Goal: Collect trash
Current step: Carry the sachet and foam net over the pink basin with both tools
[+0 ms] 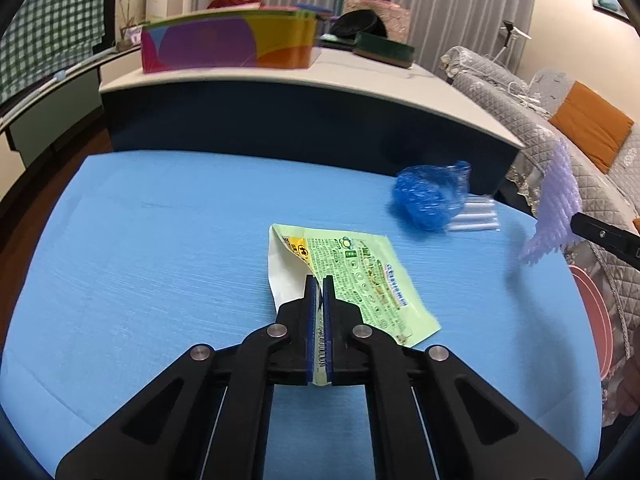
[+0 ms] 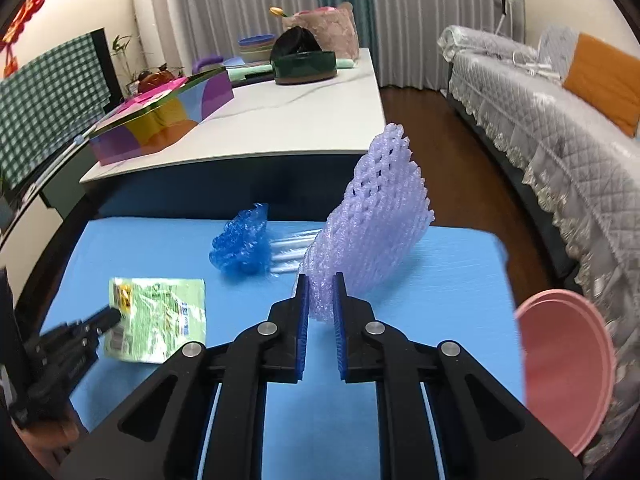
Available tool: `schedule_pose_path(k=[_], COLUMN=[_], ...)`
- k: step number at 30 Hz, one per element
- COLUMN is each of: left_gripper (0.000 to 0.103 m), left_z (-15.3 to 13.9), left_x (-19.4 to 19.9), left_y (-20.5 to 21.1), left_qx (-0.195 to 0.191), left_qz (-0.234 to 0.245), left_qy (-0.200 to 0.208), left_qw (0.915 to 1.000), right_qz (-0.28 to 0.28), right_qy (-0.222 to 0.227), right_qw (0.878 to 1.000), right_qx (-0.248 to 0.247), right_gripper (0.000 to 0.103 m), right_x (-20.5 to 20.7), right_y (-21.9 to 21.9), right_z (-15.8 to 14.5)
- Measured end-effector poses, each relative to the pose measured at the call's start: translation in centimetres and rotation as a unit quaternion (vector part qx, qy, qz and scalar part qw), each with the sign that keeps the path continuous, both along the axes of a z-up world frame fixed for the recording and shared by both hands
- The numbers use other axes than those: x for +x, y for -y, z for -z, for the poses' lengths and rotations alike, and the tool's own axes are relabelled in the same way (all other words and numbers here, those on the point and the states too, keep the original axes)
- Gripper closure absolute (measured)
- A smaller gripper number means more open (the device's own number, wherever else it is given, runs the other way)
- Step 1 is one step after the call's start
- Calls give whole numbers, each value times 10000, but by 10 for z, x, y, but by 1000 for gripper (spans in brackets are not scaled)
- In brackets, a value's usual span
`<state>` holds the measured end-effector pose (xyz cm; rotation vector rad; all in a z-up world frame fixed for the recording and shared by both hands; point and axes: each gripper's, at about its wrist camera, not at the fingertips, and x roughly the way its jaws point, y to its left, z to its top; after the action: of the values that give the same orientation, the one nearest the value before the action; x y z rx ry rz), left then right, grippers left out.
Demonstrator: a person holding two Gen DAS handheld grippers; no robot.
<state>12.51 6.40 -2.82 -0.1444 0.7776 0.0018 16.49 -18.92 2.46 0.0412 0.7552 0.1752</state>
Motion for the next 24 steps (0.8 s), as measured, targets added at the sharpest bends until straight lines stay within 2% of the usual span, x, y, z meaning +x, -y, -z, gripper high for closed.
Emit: schedule_pose_path(k=[6, 13, 16, 20, 24], left_gripper=[101, 101, 101, 101, 101], left_z=[-19, -35, -40, -46, -46], left_x=[-13, -24, -26, -28, -29], left_y=[13, 34, 43, 59, 75], left_qx=[27, 26, -16, 9, 36], left_qz=[194, 456, 525, 648, 793], left_qy=[290, 557, 642, 751, 772], left_qw=[9994, 9974, 9966, 9951, 9939], right_qz=[-271, -660, -622, -392, -293], right_qy=[47, 419, 532, 442, 631], right_qw=[9996, 9967, 9966, 9980, 9975], right_qx=[-110, -229, -123, 223, 160], right_gripper=[91, 91, 91, 91, 91], right_x=[-25, -59, -71, -75, -81], right_y=[21, 38, 50, 70, 86], right_z=[-24, -51, -46, -34, -36])
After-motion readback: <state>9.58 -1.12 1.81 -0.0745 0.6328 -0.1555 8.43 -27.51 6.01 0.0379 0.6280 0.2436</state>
